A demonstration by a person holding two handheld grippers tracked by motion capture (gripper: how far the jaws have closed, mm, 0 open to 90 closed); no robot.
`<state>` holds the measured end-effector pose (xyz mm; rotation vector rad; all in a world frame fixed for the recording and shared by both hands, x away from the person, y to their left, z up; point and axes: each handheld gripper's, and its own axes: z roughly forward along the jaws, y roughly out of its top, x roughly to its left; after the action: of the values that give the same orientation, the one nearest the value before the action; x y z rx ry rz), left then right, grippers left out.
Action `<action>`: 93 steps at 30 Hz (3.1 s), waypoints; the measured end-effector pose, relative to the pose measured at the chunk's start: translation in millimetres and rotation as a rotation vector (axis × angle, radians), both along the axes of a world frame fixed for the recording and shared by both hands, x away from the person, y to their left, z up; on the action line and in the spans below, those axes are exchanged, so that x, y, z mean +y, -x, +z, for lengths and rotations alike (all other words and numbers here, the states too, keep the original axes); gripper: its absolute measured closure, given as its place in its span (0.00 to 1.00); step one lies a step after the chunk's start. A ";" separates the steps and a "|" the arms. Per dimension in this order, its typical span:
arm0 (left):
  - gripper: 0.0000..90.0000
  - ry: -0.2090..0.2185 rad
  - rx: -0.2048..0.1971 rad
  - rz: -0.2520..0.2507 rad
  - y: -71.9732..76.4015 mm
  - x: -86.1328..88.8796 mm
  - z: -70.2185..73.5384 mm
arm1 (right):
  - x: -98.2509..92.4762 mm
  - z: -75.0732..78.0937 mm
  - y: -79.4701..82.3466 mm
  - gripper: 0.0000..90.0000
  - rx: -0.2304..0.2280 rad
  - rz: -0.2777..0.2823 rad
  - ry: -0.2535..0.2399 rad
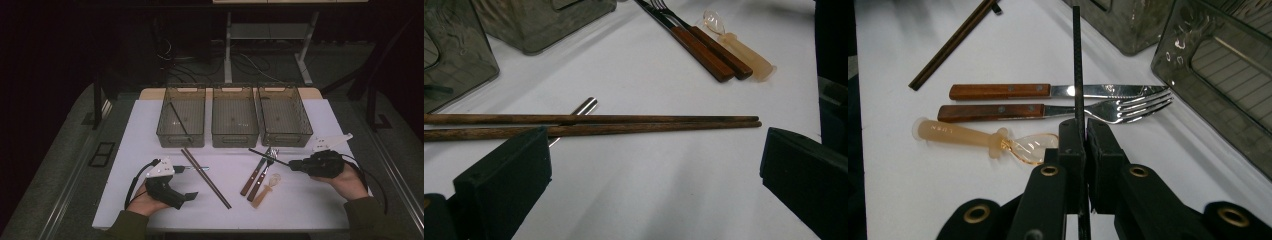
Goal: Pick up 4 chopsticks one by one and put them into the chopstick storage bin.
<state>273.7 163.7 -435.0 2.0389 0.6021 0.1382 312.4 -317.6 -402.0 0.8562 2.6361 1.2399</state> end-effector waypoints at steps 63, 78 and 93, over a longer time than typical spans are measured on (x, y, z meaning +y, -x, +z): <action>0.00 -0.006 -0.001 -0.003 -0.9 0.2 -0.1 | 111.5 41.6 -40.6 0.95 -0.086 -0.006 -0.093; 0.00 0.009 0.000 0.004 0.8 -1.0 0.0 | 156.0 44.3 -68.5 0.95 -0.059 -0.062 -0.069; 0.00 -0.013 0.002 0.009 0.3 -1.5 -0.4 | 192.9 55.7 -103.9 0.95 -0.055 -0.109 -0.079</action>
<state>273.4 162.1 -435.4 2.0497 0.6133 0.1458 416.3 -124.8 -346.3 0.9504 2.4770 1.3281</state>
